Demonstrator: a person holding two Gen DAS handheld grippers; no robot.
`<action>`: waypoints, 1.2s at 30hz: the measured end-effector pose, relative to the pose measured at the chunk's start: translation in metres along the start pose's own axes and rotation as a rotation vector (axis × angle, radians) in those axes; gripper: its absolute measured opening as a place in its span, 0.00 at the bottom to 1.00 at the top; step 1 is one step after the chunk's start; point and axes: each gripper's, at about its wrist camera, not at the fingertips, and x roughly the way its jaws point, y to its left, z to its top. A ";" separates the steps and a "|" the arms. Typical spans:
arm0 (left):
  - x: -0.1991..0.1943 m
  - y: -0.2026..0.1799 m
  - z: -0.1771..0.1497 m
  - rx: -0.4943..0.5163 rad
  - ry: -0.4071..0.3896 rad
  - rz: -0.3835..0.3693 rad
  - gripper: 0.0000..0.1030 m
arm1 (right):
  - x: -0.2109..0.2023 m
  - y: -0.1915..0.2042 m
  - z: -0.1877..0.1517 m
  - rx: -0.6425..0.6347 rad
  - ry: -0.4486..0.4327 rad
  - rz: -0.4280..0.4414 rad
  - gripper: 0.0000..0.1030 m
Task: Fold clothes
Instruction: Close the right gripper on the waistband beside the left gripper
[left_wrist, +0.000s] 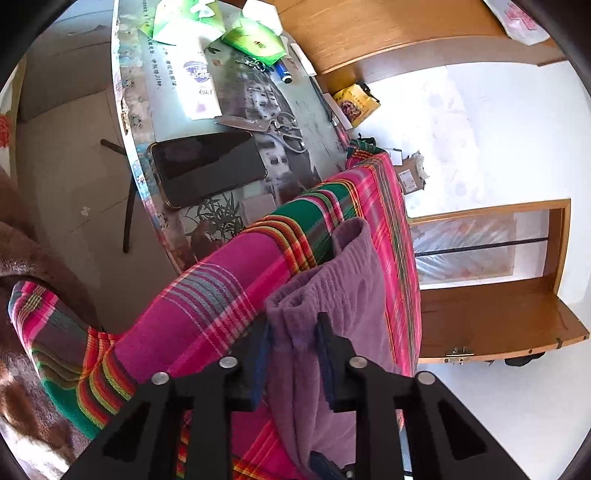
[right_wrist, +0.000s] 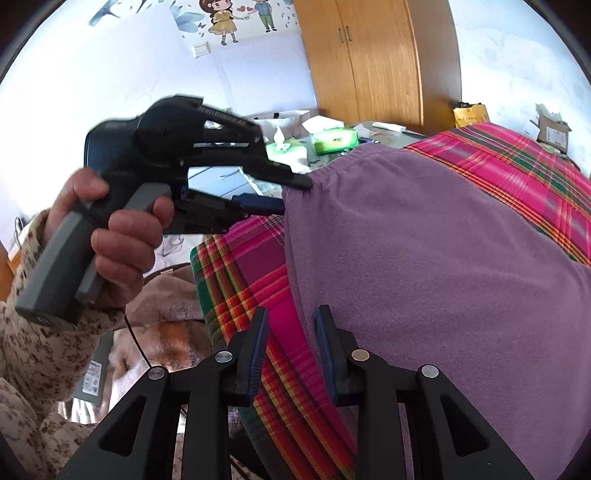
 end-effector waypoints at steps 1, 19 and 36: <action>0.000 0.000 0.000 0.003 -0.002 -0.003 0.20 | -0.001 -0.003 0.002 0.017 -0.003 0.002 0.27; -0.008 -0.015 0.006 0.072 0.057 -0.039 0.20 | 0.044 0.052 0.048 -0.326 -0.069 -0.256 0.28; -0.004 0.000 0.018 0.027 0.132 -0.103 0.20 | 0.098 0.063 0.077 -0.373 0.010 -0.429 0.18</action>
